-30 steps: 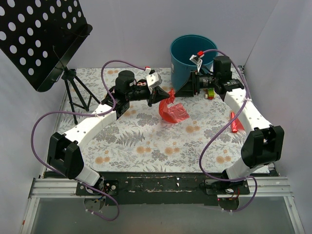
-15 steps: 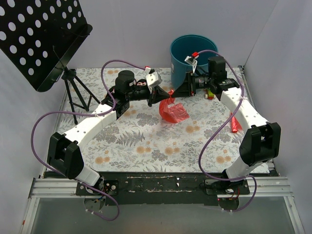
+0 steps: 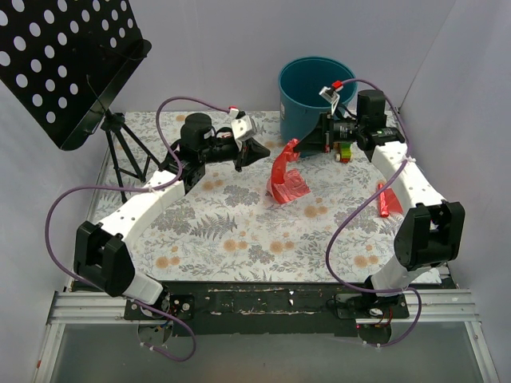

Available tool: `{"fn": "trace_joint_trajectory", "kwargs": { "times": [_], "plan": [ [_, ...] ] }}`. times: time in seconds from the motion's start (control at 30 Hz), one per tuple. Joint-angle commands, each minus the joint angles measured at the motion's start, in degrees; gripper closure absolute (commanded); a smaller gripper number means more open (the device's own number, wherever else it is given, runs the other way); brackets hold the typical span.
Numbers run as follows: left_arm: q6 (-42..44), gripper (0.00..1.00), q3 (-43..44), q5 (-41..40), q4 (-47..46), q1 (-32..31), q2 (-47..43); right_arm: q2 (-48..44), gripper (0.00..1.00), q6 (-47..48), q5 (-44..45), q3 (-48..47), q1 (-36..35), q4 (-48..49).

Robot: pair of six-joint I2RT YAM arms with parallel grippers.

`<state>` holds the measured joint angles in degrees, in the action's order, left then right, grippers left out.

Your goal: Put the trash bags into the trash bin

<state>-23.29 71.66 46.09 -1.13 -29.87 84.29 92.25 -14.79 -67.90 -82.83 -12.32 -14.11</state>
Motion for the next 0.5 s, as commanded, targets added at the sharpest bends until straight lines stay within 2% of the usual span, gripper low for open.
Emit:
{"fn": "trace_joint_trajectory", "kwargs": {
  "times": [0.0,0.13,0.27,0.47],
  "plan": [
    [1.23,1.0,-0.64,0.41,2.01,1.21,-4.31,-2.77,0.99,-0.24,-0.83,0.03,1.59,0.22],
    [-2.18,0.99,0.85,3.48,-0.87,1.13,-1.95,-2.51,0.99,-1.03,-1.01,0.04,1.33,1.01],
    [-6.68,0.77,2.69,3.57,-5.55,-0.27,1.04,-1.81,0.99,-1.65,-0.66,-0.67,1.24,1.45],
    [-6.69,0.71,4.63,1.65,-6.96,-2.82,3.42,-1.54,0.99,-2.7,-0.22,-1.02,0.8,1.89]
  ]
}}
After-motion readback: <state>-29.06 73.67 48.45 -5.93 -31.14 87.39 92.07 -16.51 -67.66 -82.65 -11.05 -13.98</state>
